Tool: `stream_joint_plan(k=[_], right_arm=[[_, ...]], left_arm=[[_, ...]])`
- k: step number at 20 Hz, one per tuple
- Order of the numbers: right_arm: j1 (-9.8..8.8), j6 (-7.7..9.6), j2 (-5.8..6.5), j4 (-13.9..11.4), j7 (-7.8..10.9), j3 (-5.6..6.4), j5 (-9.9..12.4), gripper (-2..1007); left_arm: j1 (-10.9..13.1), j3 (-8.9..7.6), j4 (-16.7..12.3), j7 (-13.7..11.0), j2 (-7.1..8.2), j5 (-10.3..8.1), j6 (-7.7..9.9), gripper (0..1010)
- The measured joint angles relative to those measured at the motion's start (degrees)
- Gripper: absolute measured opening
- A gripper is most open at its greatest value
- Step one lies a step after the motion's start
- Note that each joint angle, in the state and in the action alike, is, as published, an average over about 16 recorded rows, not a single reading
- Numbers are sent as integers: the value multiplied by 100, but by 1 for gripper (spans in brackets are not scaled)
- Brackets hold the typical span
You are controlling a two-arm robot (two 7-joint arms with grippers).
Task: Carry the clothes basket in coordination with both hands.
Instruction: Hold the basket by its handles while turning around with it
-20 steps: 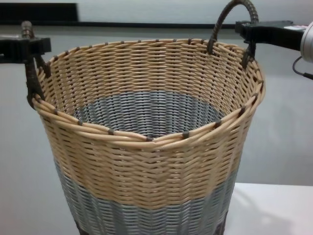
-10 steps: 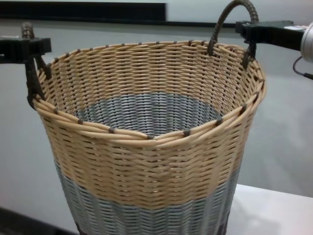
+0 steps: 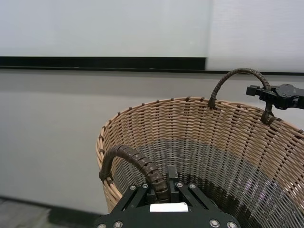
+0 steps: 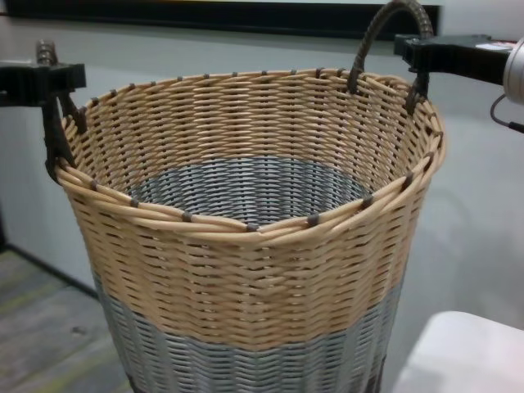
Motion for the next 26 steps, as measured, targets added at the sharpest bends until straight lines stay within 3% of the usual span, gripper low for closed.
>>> stream_joint_plan(k=[26], right_arm=[[0,0,0,-1,0,0,0,46]], left_arm=[[0,0,0,0,0,0,0,175]])
